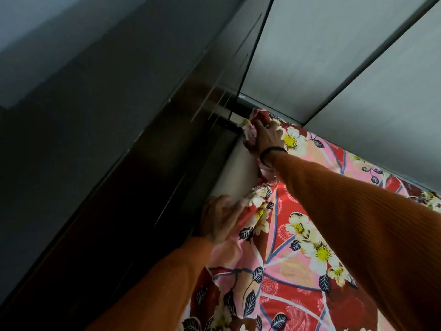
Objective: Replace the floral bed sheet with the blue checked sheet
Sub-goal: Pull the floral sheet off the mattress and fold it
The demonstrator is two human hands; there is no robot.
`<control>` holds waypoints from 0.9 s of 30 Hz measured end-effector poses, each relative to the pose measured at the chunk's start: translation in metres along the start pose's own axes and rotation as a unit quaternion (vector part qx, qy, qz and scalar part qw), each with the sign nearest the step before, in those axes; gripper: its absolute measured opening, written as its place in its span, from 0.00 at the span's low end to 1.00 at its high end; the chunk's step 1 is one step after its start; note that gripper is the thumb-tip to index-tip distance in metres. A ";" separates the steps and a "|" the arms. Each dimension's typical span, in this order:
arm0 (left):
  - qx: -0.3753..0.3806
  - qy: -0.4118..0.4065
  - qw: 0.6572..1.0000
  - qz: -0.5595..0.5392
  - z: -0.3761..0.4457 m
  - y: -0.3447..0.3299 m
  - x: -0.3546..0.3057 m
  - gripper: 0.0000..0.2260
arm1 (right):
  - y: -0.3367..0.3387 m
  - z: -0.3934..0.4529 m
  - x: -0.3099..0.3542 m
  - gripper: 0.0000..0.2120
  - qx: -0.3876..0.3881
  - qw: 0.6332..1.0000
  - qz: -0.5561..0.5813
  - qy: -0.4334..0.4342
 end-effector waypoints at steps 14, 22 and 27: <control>0.196 -0.020 0.962 0.188 0.103 -0.036 -0.027 0.22 | 0.003 0.077 0.004 0.13 -0.112 0.988 -0.039 0.094; 0.174 -0.014 0.974 0.142 0.115 -0.025 -0.025 0.08 | 0.097 0.079 -0.080 0.11 -0.279 0.900 0.297 -0.153; 0.171 -0.019 0.972 0.160 0.095 -0.021 -0.022 0.11 | 0.109 0.048 -0.131 0.12 -0.299 0.799 0.427 -0.298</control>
Point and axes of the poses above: each hand's wrist, its own z-axis towards the middle knuckle, its own y-axis out of the back of the hand, x = y × z, the point moved 5 cm from there along z, towards the middle knuckle, and after that the axes turned 10 degrees about -y, right-handed, at the moved point
